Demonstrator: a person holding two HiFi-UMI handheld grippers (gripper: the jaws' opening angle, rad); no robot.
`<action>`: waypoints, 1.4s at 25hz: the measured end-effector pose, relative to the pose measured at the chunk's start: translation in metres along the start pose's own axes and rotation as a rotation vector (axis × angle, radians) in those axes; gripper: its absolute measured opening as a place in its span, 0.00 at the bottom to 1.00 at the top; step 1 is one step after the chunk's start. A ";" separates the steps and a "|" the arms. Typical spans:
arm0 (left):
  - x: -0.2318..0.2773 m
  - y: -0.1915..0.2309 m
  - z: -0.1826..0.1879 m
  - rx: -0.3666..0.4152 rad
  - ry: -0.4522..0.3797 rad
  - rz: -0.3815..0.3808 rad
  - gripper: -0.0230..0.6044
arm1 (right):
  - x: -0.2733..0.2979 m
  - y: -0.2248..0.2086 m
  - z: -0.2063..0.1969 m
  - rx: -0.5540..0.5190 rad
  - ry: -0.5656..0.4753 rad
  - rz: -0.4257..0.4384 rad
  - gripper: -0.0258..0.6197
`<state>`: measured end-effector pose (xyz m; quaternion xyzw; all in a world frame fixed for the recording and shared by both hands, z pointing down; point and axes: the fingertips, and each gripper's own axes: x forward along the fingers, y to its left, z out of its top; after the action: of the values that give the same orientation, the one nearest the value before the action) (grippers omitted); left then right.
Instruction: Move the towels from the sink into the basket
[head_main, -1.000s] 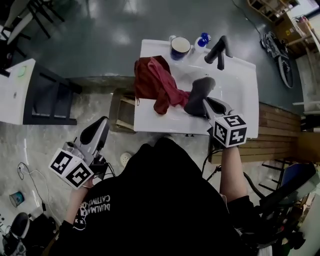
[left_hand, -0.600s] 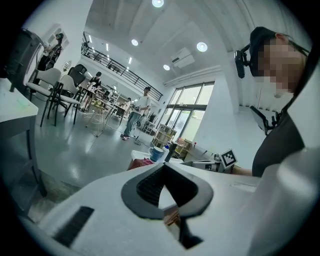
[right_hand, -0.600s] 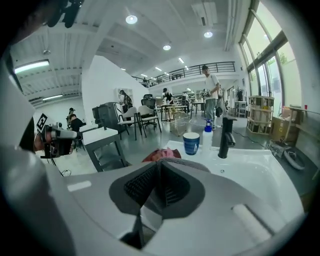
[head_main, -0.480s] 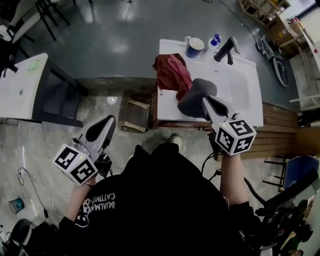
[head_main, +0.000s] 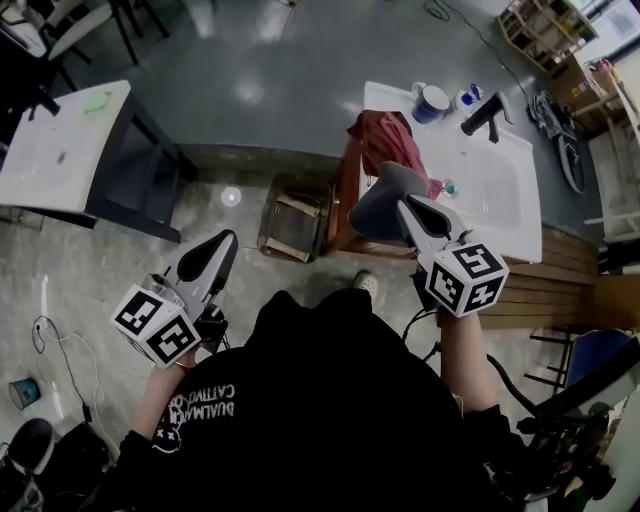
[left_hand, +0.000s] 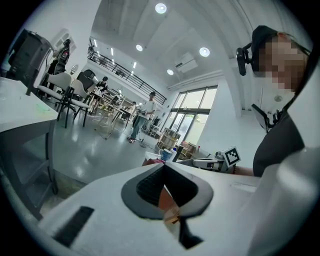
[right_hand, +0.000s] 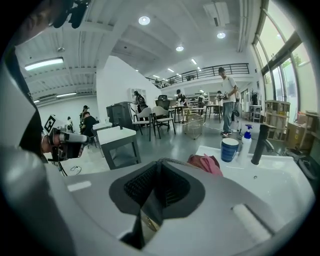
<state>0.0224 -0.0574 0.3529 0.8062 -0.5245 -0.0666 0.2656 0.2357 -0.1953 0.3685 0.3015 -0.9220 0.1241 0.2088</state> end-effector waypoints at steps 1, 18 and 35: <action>-0.005 0.002 0.000 -0.004 -0.003 0.009 0.03 | 0.004 0.006 0.002 -0.005 0.005 0.013 0.10; -0.088 0.072 -0.011 -0.101 -0.047 0.173 0.03 | 0.105 0.103 0.002 -0.080 0.121 0.156 0.10; -0.019 0.124 -0.074 -0.132 0.136 0.173 0.03 | 0.236 0.092 -0.128 -0.019 0.467 0.105 0.10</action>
<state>-0.0574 -0.0525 0.4745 0.7413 -0.5673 -0.0229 0.3579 0.0470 -0.1964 0.5810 0.2141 -0.8642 0.1925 0.4126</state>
